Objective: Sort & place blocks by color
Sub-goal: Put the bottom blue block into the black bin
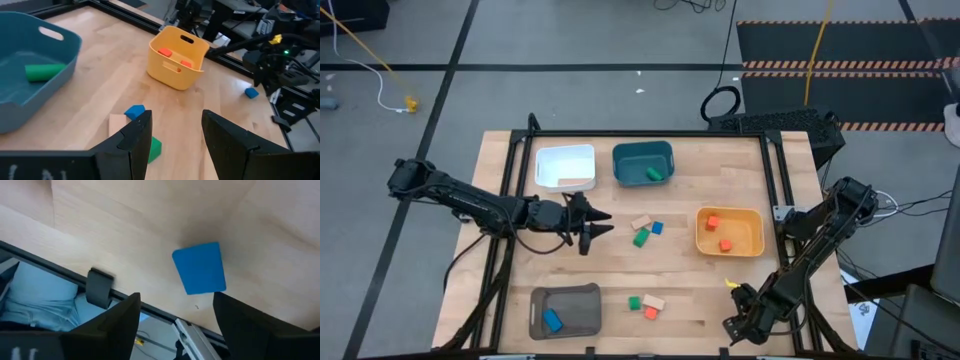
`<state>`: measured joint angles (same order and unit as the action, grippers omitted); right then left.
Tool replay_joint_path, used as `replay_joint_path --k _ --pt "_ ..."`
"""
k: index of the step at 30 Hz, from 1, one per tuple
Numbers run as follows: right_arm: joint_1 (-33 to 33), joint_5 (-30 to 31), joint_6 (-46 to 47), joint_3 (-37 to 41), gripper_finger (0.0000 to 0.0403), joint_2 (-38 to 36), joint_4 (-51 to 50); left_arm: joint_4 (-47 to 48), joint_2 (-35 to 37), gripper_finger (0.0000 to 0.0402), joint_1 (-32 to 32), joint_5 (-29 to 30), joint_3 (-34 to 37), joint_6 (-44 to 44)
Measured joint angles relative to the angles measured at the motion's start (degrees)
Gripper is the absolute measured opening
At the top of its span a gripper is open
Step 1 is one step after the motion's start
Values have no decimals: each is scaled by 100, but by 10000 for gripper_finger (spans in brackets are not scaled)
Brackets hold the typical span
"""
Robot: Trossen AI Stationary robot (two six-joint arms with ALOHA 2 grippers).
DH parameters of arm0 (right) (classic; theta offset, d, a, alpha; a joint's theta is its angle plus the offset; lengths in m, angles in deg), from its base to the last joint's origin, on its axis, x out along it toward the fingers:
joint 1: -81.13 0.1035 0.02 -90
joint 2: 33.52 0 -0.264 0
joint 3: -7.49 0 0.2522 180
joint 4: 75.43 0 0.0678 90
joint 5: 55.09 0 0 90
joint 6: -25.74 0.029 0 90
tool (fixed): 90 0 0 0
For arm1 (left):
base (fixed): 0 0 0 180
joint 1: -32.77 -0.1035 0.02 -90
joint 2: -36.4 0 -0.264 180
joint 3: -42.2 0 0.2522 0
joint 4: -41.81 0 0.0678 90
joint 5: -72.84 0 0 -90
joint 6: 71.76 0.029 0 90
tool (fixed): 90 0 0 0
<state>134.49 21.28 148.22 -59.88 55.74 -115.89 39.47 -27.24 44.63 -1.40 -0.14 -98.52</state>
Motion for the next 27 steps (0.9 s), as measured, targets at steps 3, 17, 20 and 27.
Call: replay_joint_path --k 3,17,20,27 --pt "0 8 -46 0 243 0 -216 -2 1 175 0 82 0 -18" --pt "-2 633 -212 2 243 0 -494 2 0 175 0 81 0 -13" --pt "0 633 -212 2 243 0 -519 4 2 175 0 81 0 -13" --pt "12 608 -205 4 243 199 -261 62 0 175 0 80 0 -10"
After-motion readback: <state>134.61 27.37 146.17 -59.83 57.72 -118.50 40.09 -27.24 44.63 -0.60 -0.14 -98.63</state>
